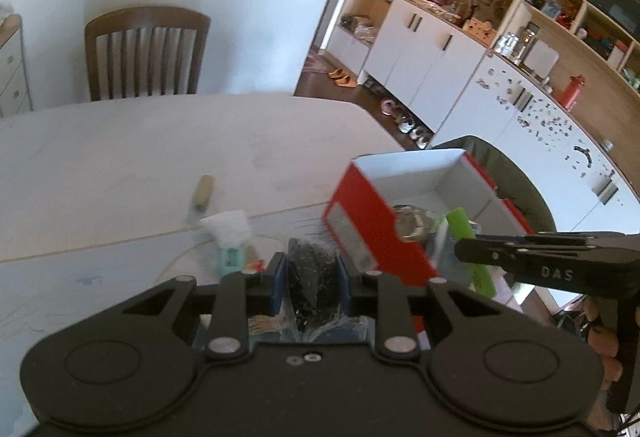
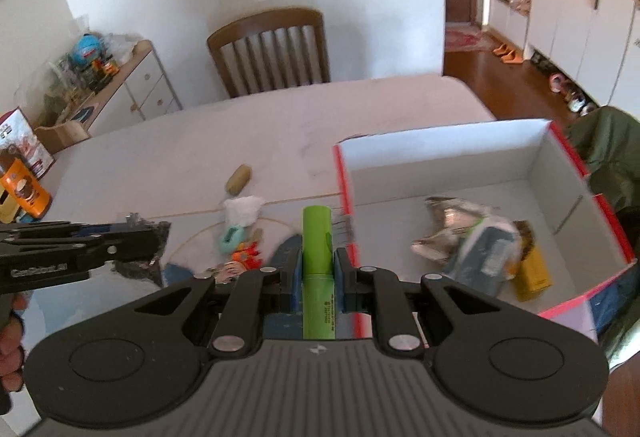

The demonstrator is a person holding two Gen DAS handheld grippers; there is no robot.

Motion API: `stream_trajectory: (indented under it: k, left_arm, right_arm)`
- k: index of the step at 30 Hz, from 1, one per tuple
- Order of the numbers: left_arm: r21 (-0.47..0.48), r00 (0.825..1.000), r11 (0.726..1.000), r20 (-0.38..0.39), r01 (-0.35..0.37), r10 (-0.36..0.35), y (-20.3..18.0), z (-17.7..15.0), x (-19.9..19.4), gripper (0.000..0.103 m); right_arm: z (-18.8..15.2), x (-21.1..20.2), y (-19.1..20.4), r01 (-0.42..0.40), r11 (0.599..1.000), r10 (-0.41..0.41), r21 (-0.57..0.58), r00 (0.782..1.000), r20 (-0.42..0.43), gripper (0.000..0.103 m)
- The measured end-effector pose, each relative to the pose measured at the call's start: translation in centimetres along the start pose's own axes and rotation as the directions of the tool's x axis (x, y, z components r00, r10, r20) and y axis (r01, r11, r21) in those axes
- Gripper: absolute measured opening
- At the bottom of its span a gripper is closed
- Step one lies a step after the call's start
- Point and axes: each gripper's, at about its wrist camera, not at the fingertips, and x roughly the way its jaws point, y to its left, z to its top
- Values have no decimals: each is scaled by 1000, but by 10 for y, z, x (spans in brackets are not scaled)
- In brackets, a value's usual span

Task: Organize objects
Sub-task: 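Carry the dark packet and green tube into the shoebox with both tools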

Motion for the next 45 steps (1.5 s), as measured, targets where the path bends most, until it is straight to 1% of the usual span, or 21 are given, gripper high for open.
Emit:
stream_trajectory:
  k: [7, 16, 24, 30, 35, 39, 45]
  left_arm:
    - [33, 1000, 999, -7, 25, -25, -45, 1, 11, 25]
    - [63, 999, 997, -29, 41, -39, -99, 6, 44, 25]
    - [95, 998, 995, -60, 17, -11, -132, 12, 79, 25]
    - [130, 996, 991, -91, -12, 24, -149, 18, 111, 25]
    - [162, 990, 986, -128, -41, 62, -161, 19, 138, 25]
    - [183, 980, 981, -170, -68, 99, -166, 18, 161, 25]
    - [206, 967, 974, -215, -94, 139, -171, 18, 186, 25]
  right_arm:
    - [0, -15, -49, 20, 999, -21, 31, 1000, 20, 16]
    - [-1, -22, -108, 32, 998, -34, 57, 999, 22, 16]
    - [7, -17, -151, 36, 998, -37, 60, 999, 24, 16]
    - [18, -2, -174, 26, 999, -26, 39, 1000, 5, 16]
    - [29, 23, -186, 16, 1000, -16, 19, 1000, -25, 16]
    - [38, 48, -193, 11, 1000, -11, 6, 998, -55, 16]
    - [45, 84, -200, 27, 999, -29, -32, 995, -93, 16]
